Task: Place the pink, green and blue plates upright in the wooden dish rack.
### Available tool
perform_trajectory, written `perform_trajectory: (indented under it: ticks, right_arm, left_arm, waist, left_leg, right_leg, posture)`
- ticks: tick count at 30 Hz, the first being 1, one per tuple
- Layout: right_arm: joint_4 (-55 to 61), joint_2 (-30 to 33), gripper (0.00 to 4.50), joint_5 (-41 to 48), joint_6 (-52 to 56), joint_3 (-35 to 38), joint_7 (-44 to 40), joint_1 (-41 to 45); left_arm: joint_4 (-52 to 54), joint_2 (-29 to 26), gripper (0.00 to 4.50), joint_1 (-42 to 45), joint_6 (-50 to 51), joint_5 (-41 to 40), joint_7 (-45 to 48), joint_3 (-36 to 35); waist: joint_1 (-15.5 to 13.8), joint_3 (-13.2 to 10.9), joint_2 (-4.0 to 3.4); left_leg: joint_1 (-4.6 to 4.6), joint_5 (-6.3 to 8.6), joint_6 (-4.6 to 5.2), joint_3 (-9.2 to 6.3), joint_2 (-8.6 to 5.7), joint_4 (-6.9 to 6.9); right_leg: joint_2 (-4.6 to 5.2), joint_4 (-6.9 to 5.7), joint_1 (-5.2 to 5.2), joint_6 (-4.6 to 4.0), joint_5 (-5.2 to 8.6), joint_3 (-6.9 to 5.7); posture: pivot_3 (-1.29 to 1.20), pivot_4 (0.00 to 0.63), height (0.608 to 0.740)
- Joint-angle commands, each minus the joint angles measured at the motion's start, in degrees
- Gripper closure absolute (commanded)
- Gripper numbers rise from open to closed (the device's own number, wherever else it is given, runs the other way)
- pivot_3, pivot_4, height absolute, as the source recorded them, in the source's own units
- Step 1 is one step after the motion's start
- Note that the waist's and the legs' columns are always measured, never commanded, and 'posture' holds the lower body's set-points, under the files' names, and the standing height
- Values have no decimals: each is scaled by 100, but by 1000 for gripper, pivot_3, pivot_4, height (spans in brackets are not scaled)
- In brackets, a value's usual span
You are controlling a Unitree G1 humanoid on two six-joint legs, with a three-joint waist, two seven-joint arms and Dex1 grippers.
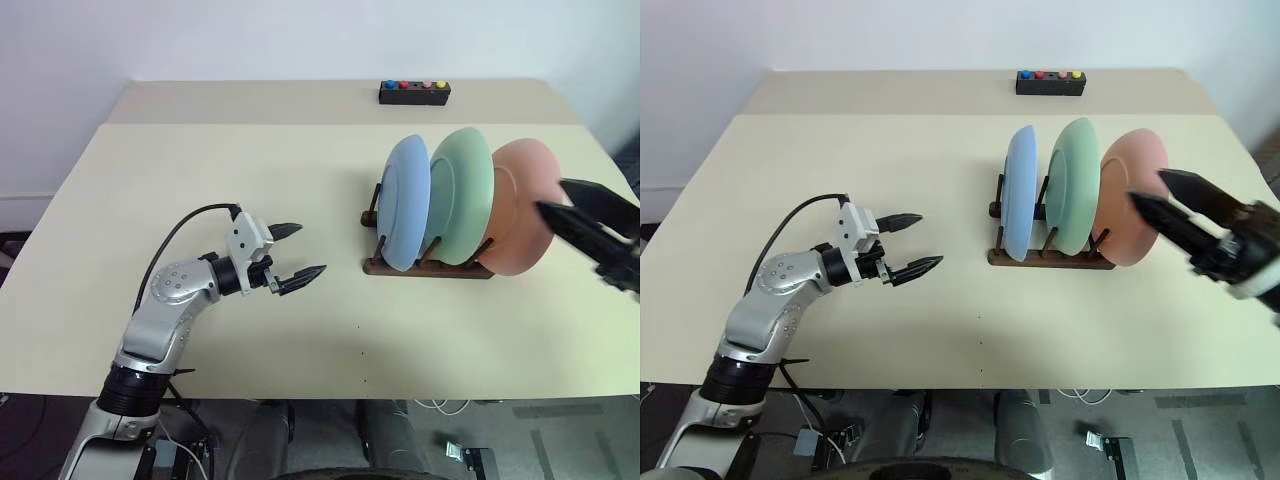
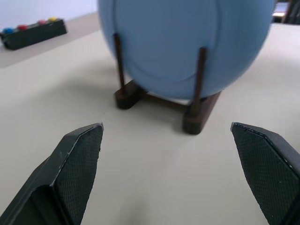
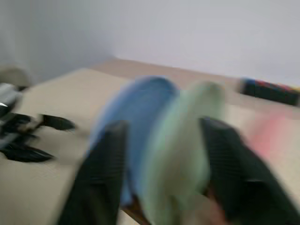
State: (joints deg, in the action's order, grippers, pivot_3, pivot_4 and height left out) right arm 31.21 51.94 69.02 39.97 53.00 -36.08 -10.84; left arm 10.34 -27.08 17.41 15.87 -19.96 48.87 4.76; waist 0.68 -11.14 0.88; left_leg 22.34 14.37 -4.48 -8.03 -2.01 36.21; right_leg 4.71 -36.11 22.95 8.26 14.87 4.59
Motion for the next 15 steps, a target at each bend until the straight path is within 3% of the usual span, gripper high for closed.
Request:
perform_trajectory:
  ticks: [1,2,6,15]
  right_arm:
    - [-293,14,3912,-851,-356,657,-771,-638]
    - [-411,-63,4405,-1118,-431,752,-983,-952]
    - [-945,-304,4405,-2099,-964,698,-1478,-1751]
    - [-2132,-534,4405,-3017,-1684,273,-1940,-1830]
  left_arm:
    - [-120,-136,0,45,-235,88,-19,-222]
    - [-250,-229,0,16,-309,137,-22,-319]
    - [-659,-534,0,-93,-574,273,-48,-577]
    - [-1174,-916,0,-570,-912,393,-111,-1081]
  waist:
    - [0,1,-1]
    - [-1,1,-1]
    - [20,2,-4]
    - [34,6,-11]
  left_leg:
    - [-2,0,0,0,0,-1]
    - [-5,0,0,0,1,-2]
    - [-4,1,1,1,1,-5]
    - [-11,1,1,6,2,-8]
  right_leg:
    - [0,0,-2,0,0,0]
    - [-1,0,-4,1,1,-1]
    - [-1,3,-4,3,4,0]
    - [0,8,-9,-11,16,3]
  posture:
    - [0,150,740]
    - [0,150,740]
    - [0,150,740]
    - [0,150,740]
